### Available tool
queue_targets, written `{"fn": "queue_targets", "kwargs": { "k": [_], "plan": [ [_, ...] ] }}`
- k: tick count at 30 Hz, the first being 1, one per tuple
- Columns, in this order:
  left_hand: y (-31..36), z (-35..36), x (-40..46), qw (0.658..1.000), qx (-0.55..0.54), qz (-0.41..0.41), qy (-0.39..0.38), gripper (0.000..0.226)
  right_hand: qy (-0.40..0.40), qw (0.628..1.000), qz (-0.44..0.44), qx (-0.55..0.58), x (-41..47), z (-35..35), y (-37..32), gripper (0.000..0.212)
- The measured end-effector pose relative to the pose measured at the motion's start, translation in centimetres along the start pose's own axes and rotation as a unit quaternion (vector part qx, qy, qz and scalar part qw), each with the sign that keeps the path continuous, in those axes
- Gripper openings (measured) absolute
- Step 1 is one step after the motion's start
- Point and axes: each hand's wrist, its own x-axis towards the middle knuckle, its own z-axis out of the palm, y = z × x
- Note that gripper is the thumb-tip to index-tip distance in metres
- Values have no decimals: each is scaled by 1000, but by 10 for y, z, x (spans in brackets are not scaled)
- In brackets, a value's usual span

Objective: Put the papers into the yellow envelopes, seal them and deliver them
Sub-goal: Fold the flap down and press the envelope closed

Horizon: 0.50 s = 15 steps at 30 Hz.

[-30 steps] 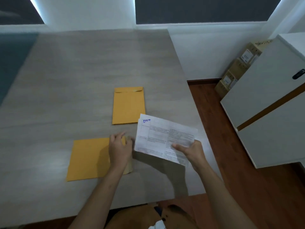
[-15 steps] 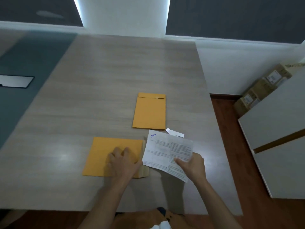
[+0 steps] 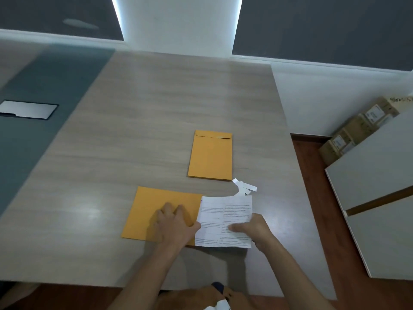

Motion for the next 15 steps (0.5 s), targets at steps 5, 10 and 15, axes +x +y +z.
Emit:
{"fn": "queue_targets", "kwargs": {
  "k": [5,10,15],
  "plan": [
    [-1,-6,-2,1000,15,11,-4,83,-18,1000,0,-14,10,29,-10,33],
    [-8,-23,8,997,12,61,-49,114,14,1000,-10,-17,13,37,-8,23],
    [-30,-30,36,938,141,303,-88,156,52,999,-14,-2,9,37,-1,17]
  ]
}}
